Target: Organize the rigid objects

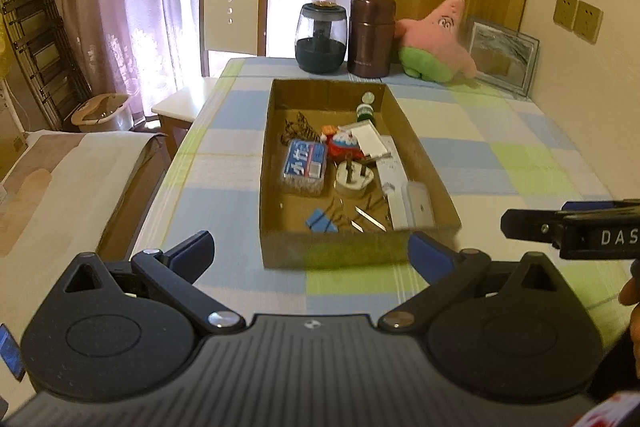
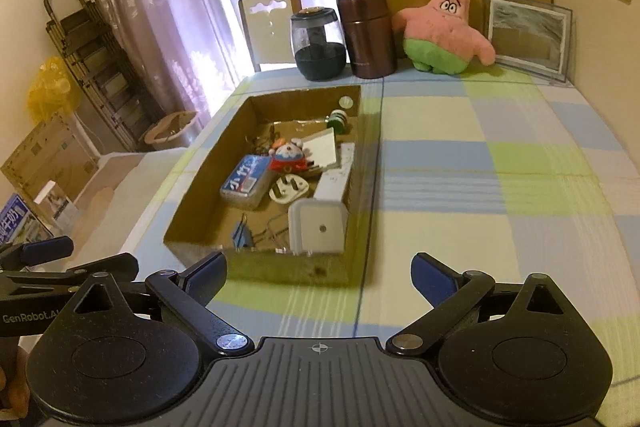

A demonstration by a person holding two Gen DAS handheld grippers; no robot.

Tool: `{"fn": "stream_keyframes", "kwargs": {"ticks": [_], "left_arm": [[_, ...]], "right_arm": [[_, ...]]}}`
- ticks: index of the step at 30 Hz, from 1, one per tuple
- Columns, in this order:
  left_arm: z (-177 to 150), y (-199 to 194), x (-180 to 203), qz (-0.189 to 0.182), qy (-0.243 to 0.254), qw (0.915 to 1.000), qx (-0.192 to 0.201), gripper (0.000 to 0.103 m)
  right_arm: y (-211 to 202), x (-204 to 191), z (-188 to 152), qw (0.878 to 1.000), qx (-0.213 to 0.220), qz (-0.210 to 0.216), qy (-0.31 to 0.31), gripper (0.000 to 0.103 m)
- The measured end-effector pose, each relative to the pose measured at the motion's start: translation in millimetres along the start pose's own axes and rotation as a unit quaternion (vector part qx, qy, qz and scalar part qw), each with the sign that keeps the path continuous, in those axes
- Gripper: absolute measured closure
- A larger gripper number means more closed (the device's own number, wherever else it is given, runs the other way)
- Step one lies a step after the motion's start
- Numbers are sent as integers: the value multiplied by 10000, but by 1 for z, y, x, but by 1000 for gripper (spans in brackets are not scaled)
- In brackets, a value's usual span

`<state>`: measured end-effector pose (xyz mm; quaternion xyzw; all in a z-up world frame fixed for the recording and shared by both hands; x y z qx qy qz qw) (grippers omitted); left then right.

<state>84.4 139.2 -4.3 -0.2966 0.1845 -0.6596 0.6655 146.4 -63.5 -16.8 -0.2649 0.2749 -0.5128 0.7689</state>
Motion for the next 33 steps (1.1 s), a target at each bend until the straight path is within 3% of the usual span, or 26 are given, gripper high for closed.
{"fn": "stream_keyframes", "kwargs": {"ticks": [12,33], "left_arm": [[-31,-28,25,-36,-108,9997,-209,2],[-61,-53,40,62,-171,9993,-324,2]], "right_arm": [[-41,16,-31,9996,67,-281,-49,7],[-68,22,-69,9994,-193,-226,-168,7]]}}
Point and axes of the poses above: each gripper's, at about its wrist camera, not at the fingertips, and y roughly the way its jaws point, x to its right, z to its top, the point moved 4 cm from there along y, roughly the way its jaws point, and after that the axes turned 12 degrees about -z, right-handed, at the moved point
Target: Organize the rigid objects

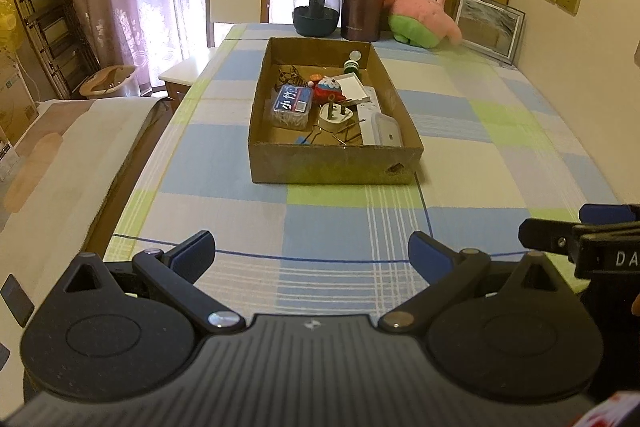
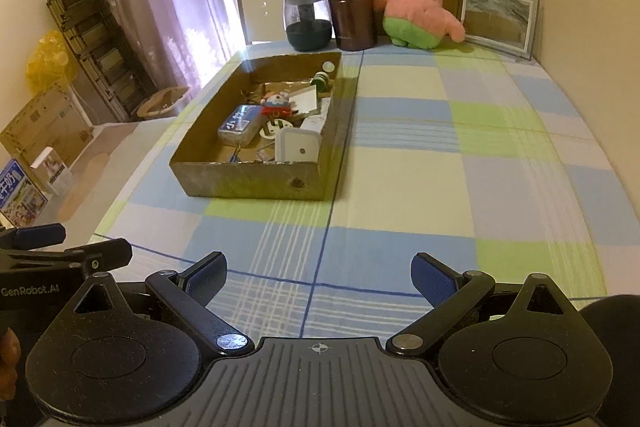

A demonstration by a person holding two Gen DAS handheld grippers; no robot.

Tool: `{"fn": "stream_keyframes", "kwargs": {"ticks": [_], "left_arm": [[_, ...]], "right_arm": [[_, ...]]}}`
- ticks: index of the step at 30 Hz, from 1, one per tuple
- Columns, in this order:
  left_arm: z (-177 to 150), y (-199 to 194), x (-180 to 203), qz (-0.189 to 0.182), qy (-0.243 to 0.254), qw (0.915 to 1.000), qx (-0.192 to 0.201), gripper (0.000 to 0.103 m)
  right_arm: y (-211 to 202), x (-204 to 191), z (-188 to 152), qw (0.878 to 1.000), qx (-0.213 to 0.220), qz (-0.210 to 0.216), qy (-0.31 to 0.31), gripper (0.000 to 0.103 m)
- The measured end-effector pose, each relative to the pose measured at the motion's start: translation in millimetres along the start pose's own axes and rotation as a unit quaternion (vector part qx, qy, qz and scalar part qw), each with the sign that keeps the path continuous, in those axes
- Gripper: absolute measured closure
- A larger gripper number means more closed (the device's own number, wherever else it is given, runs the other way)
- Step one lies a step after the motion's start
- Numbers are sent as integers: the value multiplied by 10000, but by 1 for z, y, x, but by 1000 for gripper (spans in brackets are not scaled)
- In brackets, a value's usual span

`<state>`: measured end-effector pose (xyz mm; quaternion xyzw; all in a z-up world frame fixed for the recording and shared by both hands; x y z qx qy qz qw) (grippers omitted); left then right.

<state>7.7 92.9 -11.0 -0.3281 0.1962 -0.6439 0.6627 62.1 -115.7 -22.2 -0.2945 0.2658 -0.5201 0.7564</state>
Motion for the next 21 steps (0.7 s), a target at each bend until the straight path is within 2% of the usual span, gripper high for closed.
{"fn": "stream_keyframes", "kwargs": {"ticks": [21], "left_arm": [[-4,-4,13,-49,131,9999,-37,2]], "right_arm": [[-4,-2,-9,9999,-86,-36,-100,7]]}}
Point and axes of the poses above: each gripper's, at about its wrist camera, not at the fingertips, and y roughly the way its jaws point, x to its right, z to its top, the point moved 4 cm from there along y, roughly the way its jaws point, and after that the axes turned 12 degrees about -z, right-handed, at the moved point
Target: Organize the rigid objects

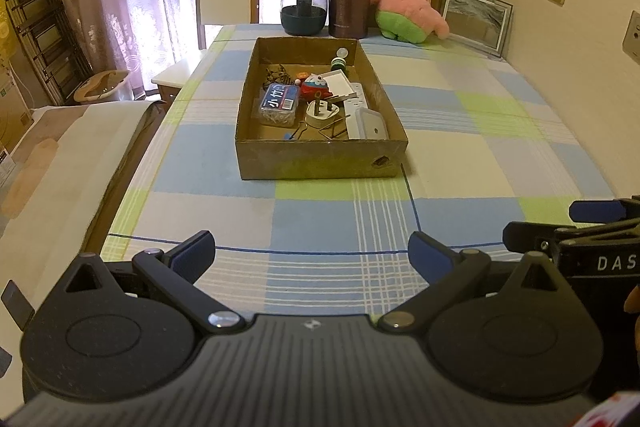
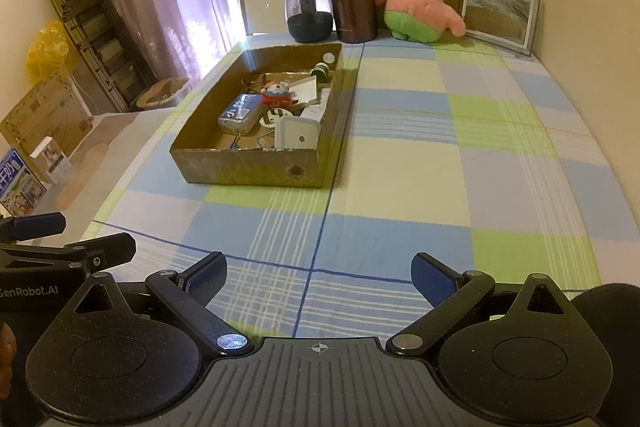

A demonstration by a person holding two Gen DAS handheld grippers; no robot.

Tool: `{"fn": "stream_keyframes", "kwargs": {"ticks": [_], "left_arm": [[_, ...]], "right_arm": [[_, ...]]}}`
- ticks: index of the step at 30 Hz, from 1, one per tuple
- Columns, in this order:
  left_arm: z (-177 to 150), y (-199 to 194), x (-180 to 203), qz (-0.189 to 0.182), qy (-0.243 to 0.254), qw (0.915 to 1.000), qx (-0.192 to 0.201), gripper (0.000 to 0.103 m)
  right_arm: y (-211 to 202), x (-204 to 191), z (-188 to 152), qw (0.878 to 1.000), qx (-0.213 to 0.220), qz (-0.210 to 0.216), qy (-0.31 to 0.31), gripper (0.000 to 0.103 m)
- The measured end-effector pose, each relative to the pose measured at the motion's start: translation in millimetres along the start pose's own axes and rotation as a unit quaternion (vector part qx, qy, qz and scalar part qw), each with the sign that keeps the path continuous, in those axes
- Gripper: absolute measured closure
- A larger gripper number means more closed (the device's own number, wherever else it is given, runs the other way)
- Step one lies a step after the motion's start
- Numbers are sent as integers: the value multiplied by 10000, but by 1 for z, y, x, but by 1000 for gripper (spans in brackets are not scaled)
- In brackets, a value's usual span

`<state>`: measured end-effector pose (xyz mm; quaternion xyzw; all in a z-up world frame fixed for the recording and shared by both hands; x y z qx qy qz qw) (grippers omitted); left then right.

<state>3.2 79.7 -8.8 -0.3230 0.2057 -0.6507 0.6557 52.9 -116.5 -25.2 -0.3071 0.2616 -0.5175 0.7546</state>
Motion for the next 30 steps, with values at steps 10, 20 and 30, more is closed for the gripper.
{"fn": "stream_keyframes", "kwargs": {"ticks": [10,20,30], "left_arm": [[1,1,1,13,6,10000,8,2],[2,2,1,4,2,10000,19,2],[4,2,3,-10,5,9999,117,2]], "right_arm": [[1,1,0,10000,-4,6,1,7],[1,1,0,10000,-5,13,3,7],[0,0,1,10000,2,-1,38,7]]}}
Point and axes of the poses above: each gripper's, at about its wrist camera, not at the fingertips, and y roughly the way its jaws point, x to its right, z to its top, the point moved 4 cm from there along y, roughly the way its jaws point, and after that the axes turned 12 degrees about -z, right-handed, at the moved point
